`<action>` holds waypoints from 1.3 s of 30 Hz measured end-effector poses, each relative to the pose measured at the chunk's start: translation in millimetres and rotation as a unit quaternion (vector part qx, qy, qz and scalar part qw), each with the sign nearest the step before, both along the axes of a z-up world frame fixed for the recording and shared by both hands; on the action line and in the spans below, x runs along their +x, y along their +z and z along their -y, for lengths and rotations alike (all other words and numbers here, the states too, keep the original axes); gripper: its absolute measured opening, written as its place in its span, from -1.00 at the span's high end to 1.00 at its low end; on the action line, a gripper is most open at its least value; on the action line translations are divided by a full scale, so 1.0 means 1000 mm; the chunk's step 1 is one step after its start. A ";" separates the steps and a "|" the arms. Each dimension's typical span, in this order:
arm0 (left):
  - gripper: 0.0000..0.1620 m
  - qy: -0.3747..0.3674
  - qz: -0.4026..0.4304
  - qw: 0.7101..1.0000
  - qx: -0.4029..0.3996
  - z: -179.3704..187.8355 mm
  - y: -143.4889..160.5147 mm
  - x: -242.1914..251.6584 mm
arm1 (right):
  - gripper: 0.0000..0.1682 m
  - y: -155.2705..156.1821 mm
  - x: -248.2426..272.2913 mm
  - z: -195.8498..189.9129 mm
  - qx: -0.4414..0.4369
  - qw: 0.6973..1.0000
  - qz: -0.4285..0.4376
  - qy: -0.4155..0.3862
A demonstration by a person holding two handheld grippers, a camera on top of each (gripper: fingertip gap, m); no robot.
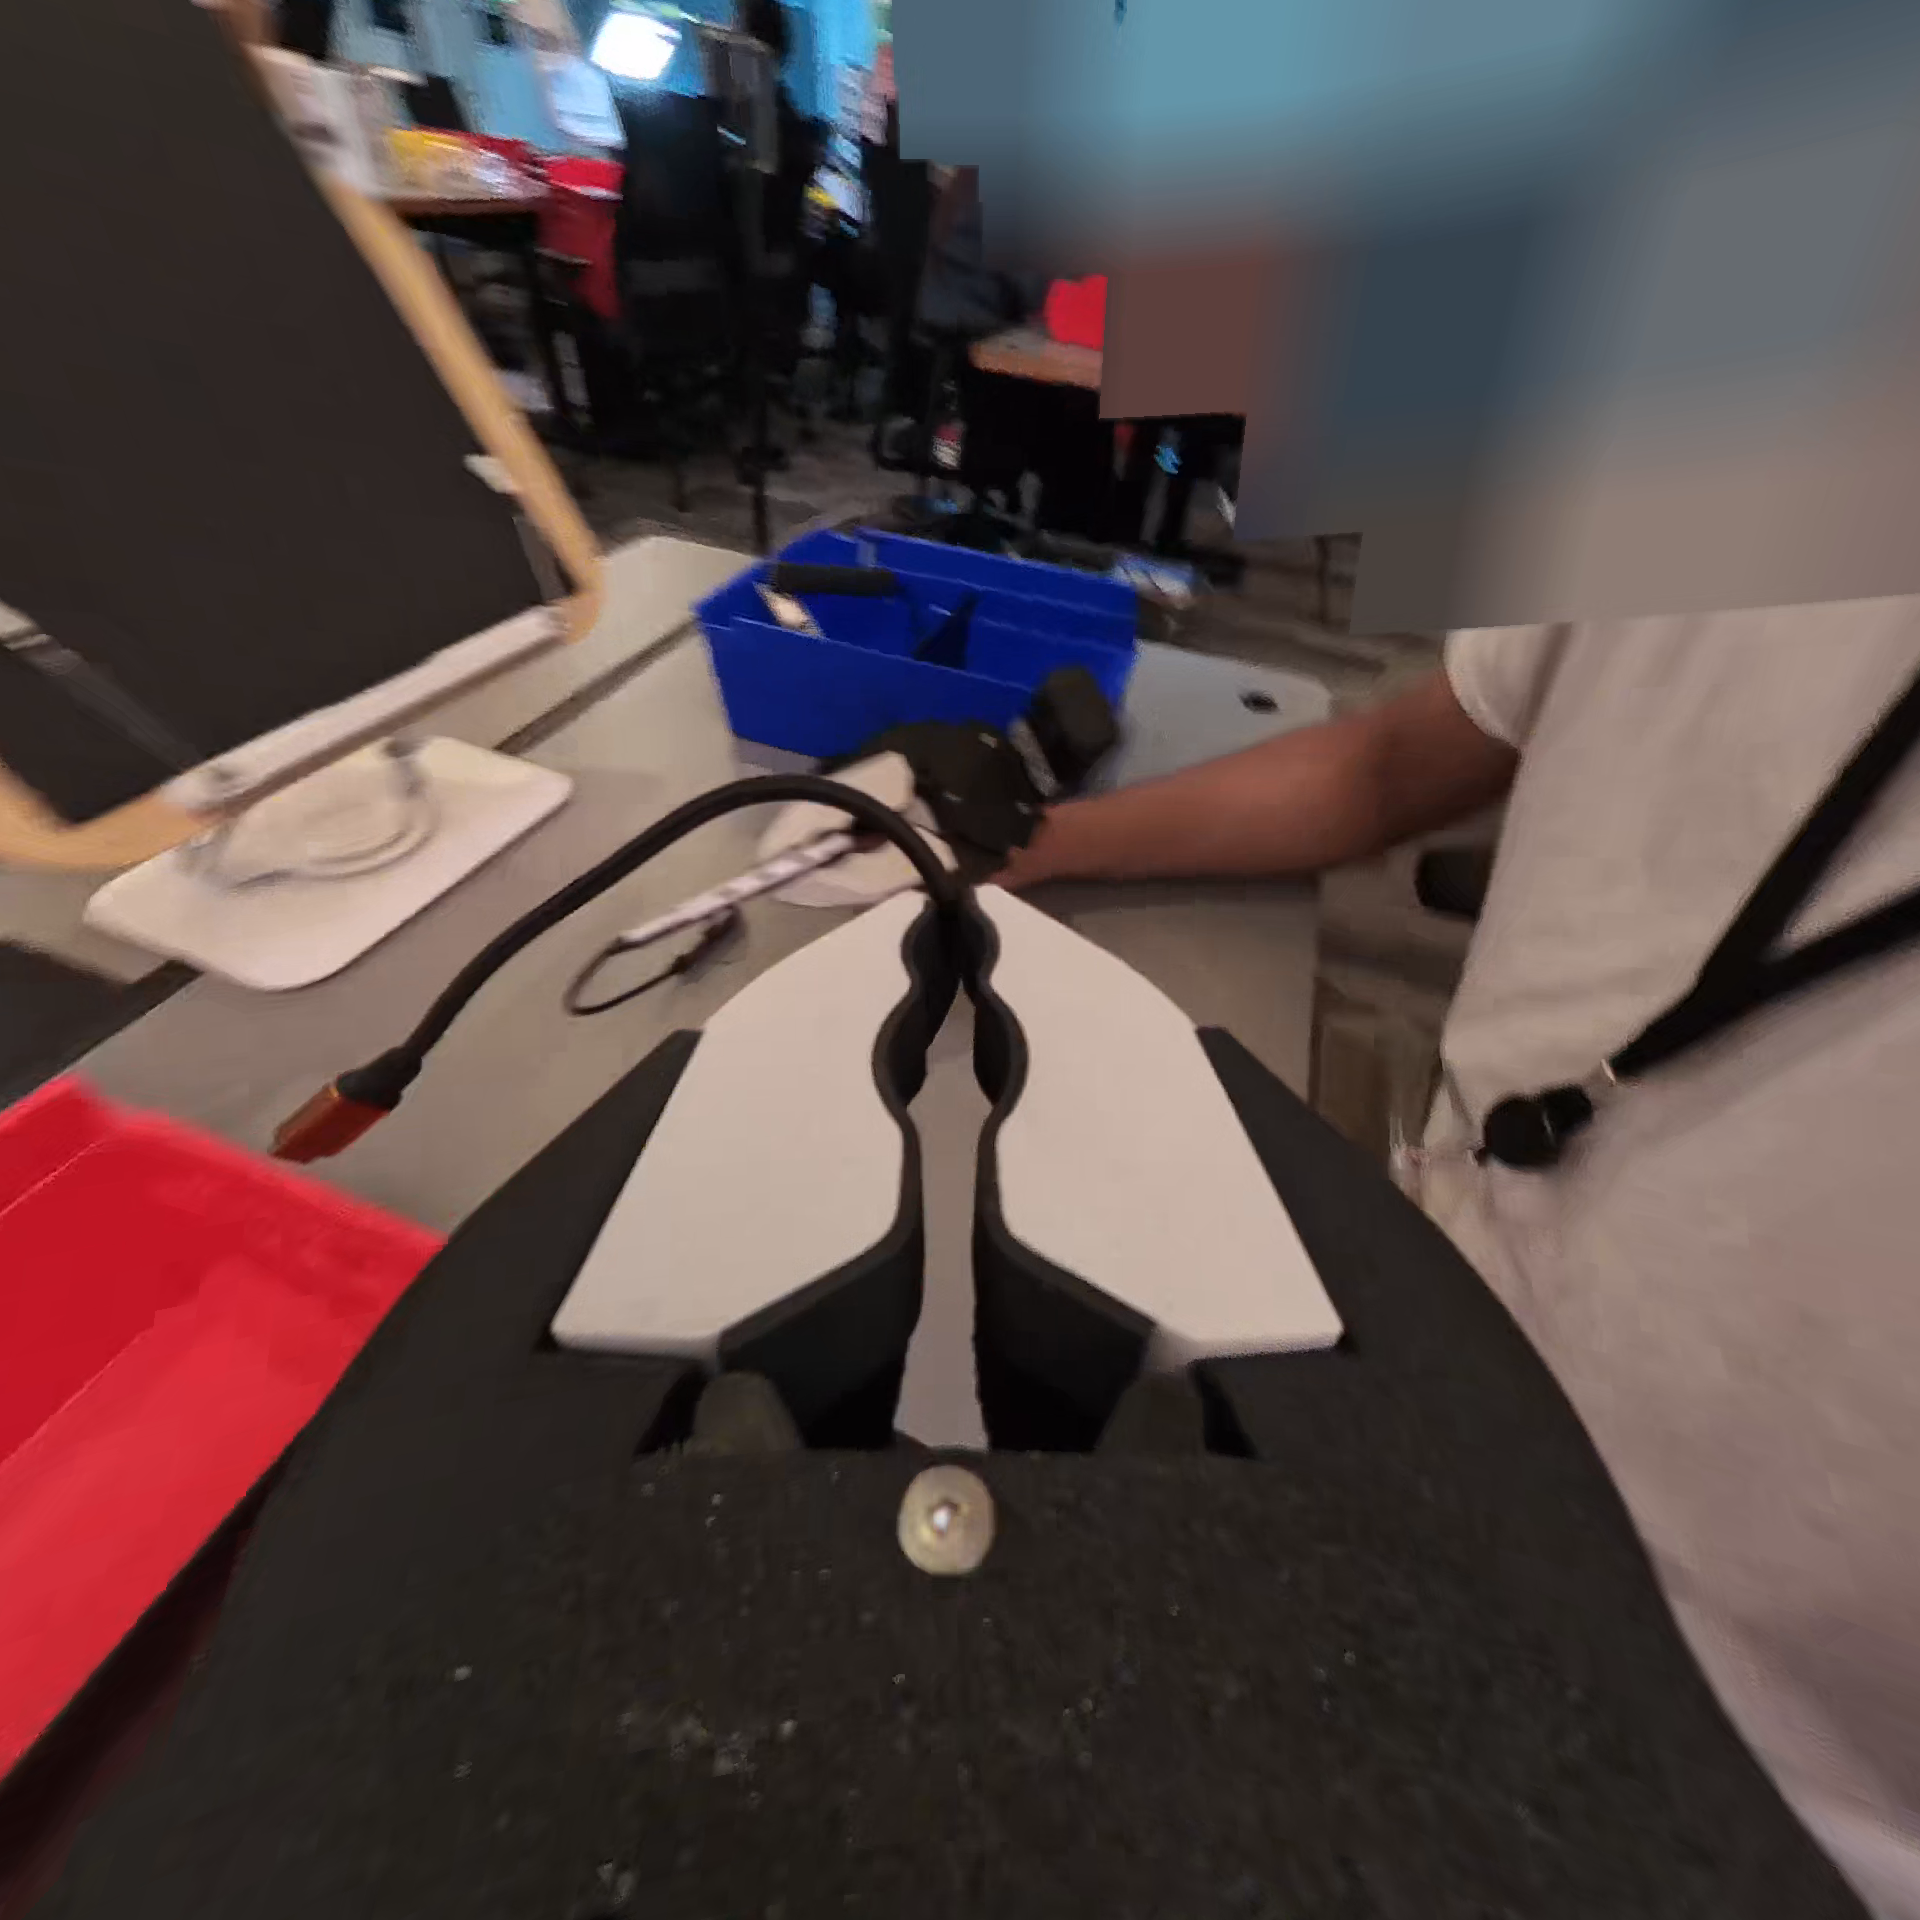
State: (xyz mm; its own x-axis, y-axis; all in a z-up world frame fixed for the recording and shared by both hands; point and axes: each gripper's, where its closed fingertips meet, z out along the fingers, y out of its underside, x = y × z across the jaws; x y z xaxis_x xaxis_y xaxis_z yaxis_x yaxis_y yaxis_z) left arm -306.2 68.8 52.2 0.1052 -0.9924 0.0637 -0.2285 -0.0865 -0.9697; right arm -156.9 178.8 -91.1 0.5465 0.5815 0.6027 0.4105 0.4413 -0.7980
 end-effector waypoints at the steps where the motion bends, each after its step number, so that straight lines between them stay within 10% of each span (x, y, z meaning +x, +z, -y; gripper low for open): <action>1: 0.97 -0.025 -0.028 0.999 0.008 0.016 -0.012 0.014 | 0.89 0.002 0.002 -0.001 -0.004 1.000 -0.009 -0.003; 12: 0.96 -0.160 -0.361 0.914 0.091 0.109 -0.222 0.074 | 0.90 0.007 0.012 -0.009 -0.035 0.998 -0.053 -0.007; 19: 0.93 -0.115 -0.378 0.917 0.045 0.127 -0.232 0.048 | 0.90 0.003 0.006 -0.006 -0.027 0.999 -0.032 -0.001; 27: 0.64 0.196 -0.197 0.949 -0.152 0.067 -0.197 0.056 | 0.89 0.001 0.005 -0.006 -0.028 0.999 -0.028 0.000; 31: 0.64 0.307 -0.094 0.912 -0.256 0.052 -0.196 0.095 | 0.89 0.001 0.005 -0.006 -0.028 0.999 -0.028 -0.001; 39: 0.75 0.439 -0.167 0.844 -0.261 0.029 -0.240 0.094 | 0.90 0.002 0.005 -0.006 -0.034 0.999 -0.034 0.005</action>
State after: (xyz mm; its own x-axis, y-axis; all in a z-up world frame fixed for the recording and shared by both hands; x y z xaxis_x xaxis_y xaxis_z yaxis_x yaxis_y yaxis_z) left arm -212.1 39.5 -187.4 0.8831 -0.3691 0.2895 -0.1070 -0.7594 -0.6418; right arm -151.8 184.5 -89.3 0.5798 0.6252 0.5224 0.3499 0.3880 -0.8527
